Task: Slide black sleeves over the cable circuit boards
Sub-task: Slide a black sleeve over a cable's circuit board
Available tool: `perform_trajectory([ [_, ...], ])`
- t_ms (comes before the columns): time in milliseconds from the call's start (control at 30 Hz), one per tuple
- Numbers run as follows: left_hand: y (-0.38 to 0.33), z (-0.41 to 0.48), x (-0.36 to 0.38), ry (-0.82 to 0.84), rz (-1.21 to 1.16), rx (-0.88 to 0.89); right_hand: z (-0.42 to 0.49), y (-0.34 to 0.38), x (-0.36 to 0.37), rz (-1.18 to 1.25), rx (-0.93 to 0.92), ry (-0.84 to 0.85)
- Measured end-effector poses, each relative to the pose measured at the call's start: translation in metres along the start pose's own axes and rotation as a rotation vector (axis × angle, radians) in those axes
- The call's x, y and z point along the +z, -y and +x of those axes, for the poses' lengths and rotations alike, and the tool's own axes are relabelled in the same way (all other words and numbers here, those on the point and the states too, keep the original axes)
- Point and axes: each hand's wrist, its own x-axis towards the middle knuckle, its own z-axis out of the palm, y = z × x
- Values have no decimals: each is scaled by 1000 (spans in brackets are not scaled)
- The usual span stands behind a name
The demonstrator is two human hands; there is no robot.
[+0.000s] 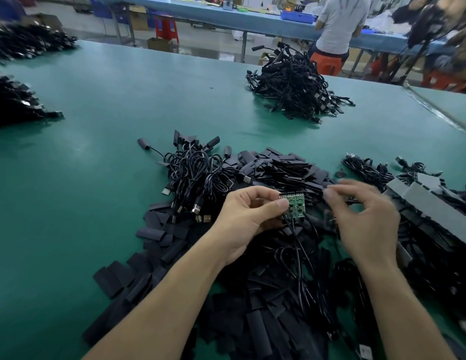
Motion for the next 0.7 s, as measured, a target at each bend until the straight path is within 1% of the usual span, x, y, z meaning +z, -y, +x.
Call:
perform_trajectory([
  [33, 1, 0, 0, 3, 1, 6, -1, 3, -1, -72, -82, -49],
  [67, 1, 0, 0, 6, 2, 13, -2, 7, -1, -56, -138, -53],
  [100, 1, 0, 0, 10, 3, 18, -2, 11, -1, 48, -143, -4],
  [167, 1, 0, 0, 24, 8, 27, -4, 19, 3, 345, -10, 204],
  [233, 2, 0, 1, 39, 15, 42, -8, 23, 9, 561, 129, 404],
  [267, 3, 0, 1, 43, 16, 50, -10, 23, 11, 647, 183, 477],
  [333, 4, 0, 0, 54, 25, 56, -11, 22, 14, 781, 253, 570],
  [467, 3, 0, 0, 99, 84, 24, -12, 24, 19, 1012, 394, 634],
  [567, 2, 0, -1, 108, 126, 11, -12, 23, 21, 1051, 457, 645],
  [700, 4, -2, 0, 85, 201, 84, -11, 20, 20, 1097, 534, 675],
])
